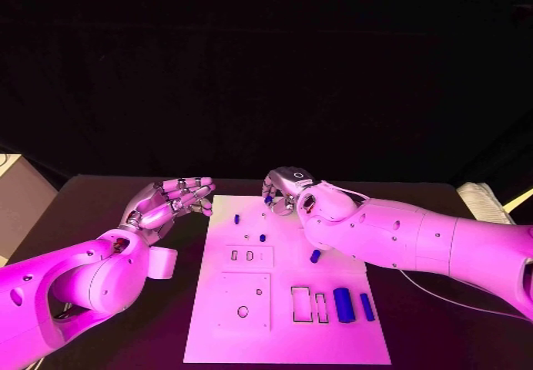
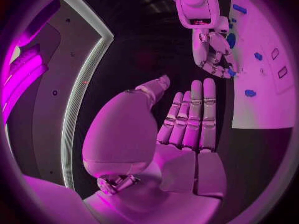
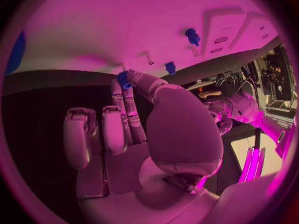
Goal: Assemble the parts on the task board
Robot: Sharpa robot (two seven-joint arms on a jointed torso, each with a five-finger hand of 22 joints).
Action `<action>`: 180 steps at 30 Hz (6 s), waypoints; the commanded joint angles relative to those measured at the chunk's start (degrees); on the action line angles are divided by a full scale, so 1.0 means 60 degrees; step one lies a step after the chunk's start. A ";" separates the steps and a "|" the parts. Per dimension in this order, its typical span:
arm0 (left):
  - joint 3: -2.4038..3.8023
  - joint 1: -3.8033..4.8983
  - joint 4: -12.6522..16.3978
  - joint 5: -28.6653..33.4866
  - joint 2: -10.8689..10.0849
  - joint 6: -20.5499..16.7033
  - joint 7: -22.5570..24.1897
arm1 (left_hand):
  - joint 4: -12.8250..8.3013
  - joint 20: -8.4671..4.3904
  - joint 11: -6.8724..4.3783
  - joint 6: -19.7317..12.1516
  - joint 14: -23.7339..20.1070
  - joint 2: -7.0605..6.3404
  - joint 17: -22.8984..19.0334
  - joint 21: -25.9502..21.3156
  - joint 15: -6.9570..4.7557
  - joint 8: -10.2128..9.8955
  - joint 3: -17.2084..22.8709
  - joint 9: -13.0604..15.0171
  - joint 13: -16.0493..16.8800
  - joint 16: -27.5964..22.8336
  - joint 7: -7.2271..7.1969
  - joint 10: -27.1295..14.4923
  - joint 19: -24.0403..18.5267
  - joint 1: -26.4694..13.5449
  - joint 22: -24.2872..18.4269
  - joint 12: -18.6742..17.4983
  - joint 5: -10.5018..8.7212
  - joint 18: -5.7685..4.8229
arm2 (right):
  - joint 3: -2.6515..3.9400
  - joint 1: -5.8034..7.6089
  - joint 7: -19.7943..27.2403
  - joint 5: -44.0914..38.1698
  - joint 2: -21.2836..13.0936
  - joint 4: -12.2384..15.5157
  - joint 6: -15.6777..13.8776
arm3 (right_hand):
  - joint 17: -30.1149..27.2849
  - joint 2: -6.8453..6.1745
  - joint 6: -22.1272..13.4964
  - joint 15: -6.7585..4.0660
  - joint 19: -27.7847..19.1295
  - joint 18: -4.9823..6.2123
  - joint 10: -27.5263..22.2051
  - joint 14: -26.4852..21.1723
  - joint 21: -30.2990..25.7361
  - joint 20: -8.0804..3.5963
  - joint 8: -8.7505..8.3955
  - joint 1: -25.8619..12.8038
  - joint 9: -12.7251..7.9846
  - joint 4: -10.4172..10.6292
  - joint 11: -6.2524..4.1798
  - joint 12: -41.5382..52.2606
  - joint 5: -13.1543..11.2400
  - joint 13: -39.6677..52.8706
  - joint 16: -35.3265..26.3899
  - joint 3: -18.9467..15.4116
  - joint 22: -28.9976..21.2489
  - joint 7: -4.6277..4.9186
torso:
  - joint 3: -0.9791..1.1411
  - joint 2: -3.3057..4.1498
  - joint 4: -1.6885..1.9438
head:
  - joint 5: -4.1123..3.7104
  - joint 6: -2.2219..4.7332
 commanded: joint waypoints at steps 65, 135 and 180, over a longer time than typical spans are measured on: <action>0.0008 0.0131 -0.0073 -0.0021 -0.0066 0.0172 -0.0093 | -0.0122 -0.0012 0.0041 -0.0068 -0.0106 0.0066 0.0002 0.0116 -0.0005 0.0027 0.0018 -0.0010 -0.0016 0.0104 0.0063 -0.0128 -0.0123 0.0031 0.0049 -0.0022 -0.0048 0.0123 | -0.0001 -0.0054 0.0125 0.0013 -0.0983 0.0930 0.0152 | -0.2891 0.0050 -0.1884 0.0413 -0.1052 0.0714 -0.2663 -0.0361 -0.3744 0.0346 -0.1276 0.1282 0.0053 0.1912 0.0115 0.0273 0.0192 -0.0137 -0.1779 -0.4093 -0.3388 0.0203 | -0.0029 0.0014 0.0018 | -0.0039 -0.0070; 0.0003 0.0123 -0.0356 -0.0008 0.0059 0.0361 -0.0195 | -0.0166 -0.0007 0.0048 -0.0076 -0.0132 0.0082 -0.0011 0.0172 0.0002 0.0028 0.0049 -0.0011 -0.0016 0.0141 0.0062 -0.0166 -0.0156 0.0056 0.0080 -0.0019 -0.0044 0.0124 | 0.0108 0.0043 -0.0262 0.2868 -0.2979 0.1539 0.1319 | 0.3524 -0.0086 -0.1795 0.0293 0.1016 -0.0432 0.2710 0.1019 0.1004 0.0267 -0.0880 0.1055 0.0490 0.3096 -0.0170 1.2923 0.0833 1.2936 0.1852 -0.4073 0.2516 0.0363 | 0.0123 -0.0051 -0.0202 | -0.0083 -0.0190; 0.0003 0.0123 -0.0347 -0.0008 0.0104 0.0393 -0.0336 | -0.0191 -0.0002 0.0053 -0.0085 -0.0154 0.0089 -0.0027 0.0221 0.0007 0.0026 0.0067 -0.0013 -0.0015 0.0170 0.0071 -0.0187 -0.0189 0.0050 0.0107 -0.0013 -0.0045 0.0123 | 0.0114 0.0025 -0.0313 0.0119 -0.2004 0.3007 -0.0511 | 0.3567 -0.0043 -0.0636 -0.0052 0.1016 -0.0432 0.3012 0.1028 0.1004 -0.0042 -0.0242 0.1343 0.0579 0.2434 -0.0548 1.3173 0.0553 1.3289 0.1865 -0.1998 0.2516 -0.0051 | 0.0098 -0.0052 -0.0179 | 0.0025 -0.0159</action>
